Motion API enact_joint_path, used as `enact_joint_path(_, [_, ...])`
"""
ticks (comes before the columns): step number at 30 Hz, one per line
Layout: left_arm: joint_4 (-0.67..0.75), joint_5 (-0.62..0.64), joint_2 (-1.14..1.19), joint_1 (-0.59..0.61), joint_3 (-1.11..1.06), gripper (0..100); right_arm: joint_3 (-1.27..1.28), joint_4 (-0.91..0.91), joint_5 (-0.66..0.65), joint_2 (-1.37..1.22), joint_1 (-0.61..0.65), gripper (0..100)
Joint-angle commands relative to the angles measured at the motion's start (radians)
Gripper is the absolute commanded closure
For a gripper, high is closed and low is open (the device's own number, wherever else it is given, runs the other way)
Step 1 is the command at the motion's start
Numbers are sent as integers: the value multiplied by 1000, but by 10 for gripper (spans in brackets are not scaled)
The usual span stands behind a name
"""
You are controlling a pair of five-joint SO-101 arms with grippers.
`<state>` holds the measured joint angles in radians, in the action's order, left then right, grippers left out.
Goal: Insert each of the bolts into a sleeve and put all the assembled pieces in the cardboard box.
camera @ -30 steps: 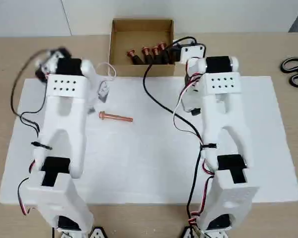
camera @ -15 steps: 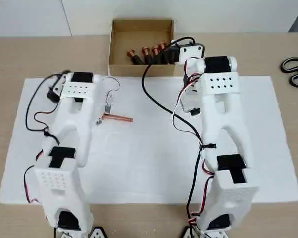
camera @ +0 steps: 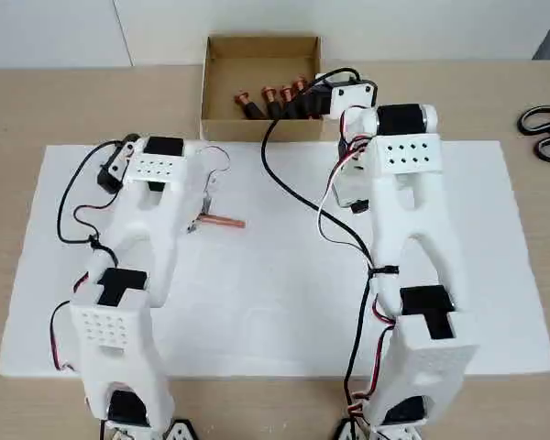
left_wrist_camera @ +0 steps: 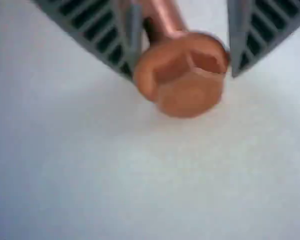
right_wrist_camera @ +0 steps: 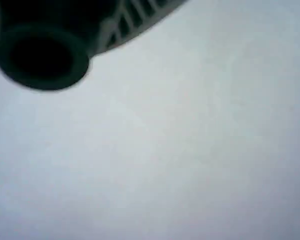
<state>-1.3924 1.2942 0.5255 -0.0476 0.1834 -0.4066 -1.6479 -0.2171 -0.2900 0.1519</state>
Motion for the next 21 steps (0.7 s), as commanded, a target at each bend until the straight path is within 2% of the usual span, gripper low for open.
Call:
enact_joint_path(1, [3,5,-8,-15,5,992,-5,1,0,8,5,995])
enact_joint_path(7, [3,-17,-12,-8,5,993,-5,1,0,8,5,995])
enact_joint_path(11, [-29,-192,-18,-17,97,992,-5,1,0,10,5,995])
enact_joint_path(14, [-153,-364,-18,-17,285,992,-5,1,0,13,5,995])
enact_joint_path(18, [-368,-473,-18,-15,581,992,-5,1,-2,15,4,995])
enact_joint_path(21, [-362,-545,-23,-8,657,993,-11,1,-3,16,4,995])
